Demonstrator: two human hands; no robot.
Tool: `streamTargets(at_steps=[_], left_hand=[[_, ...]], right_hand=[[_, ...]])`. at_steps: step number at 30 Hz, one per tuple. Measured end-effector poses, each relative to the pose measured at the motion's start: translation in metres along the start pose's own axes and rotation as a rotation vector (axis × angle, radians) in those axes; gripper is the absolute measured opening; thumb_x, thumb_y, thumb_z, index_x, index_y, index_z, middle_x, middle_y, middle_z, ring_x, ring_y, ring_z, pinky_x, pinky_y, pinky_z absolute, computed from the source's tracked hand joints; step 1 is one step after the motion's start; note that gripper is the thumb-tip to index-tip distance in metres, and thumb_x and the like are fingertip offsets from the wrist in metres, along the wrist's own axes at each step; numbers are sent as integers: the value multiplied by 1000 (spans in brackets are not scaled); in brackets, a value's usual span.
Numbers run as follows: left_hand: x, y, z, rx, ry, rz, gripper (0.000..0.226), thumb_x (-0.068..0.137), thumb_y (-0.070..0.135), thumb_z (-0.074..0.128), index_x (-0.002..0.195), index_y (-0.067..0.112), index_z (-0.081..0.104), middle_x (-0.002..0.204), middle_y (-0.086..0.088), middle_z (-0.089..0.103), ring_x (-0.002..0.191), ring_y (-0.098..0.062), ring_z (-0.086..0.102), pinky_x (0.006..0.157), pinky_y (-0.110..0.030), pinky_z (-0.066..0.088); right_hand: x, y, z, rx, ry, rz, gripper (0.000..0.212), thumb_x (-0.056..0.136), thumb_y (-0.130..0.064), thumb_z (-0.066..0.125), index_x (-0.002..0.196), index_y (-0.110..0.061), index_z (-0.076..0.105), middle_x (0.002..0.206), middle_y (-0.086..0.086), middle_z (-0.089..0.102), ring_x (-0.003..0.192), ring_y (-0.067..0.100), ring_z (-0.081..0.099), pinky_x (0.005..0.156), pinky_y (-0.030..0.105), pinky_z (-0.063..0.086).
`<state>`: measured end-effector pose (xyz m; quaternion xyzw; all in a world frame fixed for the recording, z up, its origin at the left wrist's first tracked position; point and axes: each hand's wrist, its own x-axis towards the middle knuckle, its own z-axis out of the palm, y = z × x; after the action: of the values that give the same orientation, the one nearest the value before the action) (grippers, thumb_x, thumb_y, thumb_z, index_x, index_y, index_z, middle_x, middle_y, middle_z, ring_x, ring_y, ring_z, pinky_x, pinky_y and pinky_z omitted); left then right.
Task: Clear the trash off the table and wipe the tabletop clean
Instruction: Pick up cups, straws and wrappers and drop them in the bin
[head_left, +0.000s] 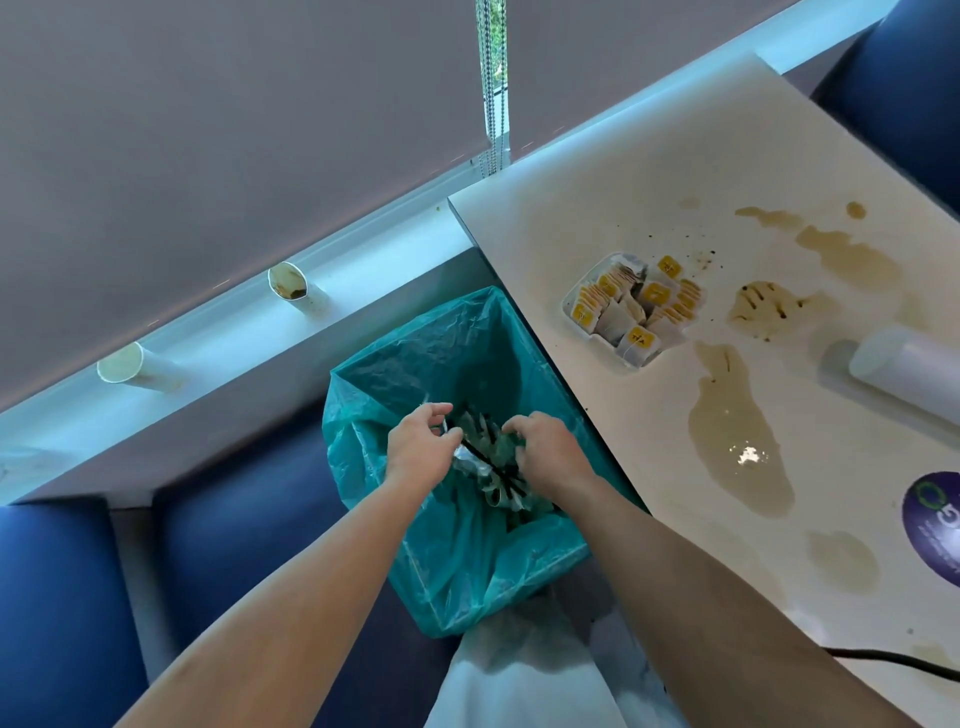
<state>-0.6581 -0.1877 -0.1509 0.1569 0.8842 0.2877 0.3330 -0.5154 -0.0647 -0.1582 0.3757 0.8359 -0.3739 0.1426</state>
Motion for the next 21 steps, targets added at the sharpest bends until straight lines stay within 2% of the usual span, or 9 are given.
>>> streamTargets(at_steps=[4,7,11,17,21], left_hand=[[-3,4,-1,-27,15,25,34,89,26,73,122,31,69,114,10,68,100,-6,64,89,-24,49],[-6,12,-2,-48,15,57,33,89,25,74,121,32,69,114,10,68,100,-6,65,92,-28,52],[-13,26,-1,-65,15,101,33,89,25,75,121,31,70,111,11,68,98,-5,65,95,-33,55],[-32,58,14,-40,-32,194,35,90,26,75,124,33,69,111,13,67,99,-4,64,92,-34,56],[-47,83,32,-10,-64,256,35,90,27,75,124,34,68,112,8,68,100,-6,64,88,-32,56]], right_hand=[[-4,-2,-8,24,136,-6,16,93,-4,56,95,-18,64,95,2,55,87,27,58,78,44,53],[-7,-2,-17,30,196,-22,15,90,-4,59,87,-18,61,93,1,53,82,24,56,75,42,52],[-14,2,-28,40,223,-22,14,92,-8,61,91,-21,66,97,-1,51,86,24,55,78,40,50],[-40,21,-51,55,250,-16,23,94,-12,61,112,-24,69,109,1,50,96,24,59,85,40,52],[-65,40,-71,52,330,7,23,94,-12,62,112,-24,69,105,-2,47,92,23,57,78,34,49]])
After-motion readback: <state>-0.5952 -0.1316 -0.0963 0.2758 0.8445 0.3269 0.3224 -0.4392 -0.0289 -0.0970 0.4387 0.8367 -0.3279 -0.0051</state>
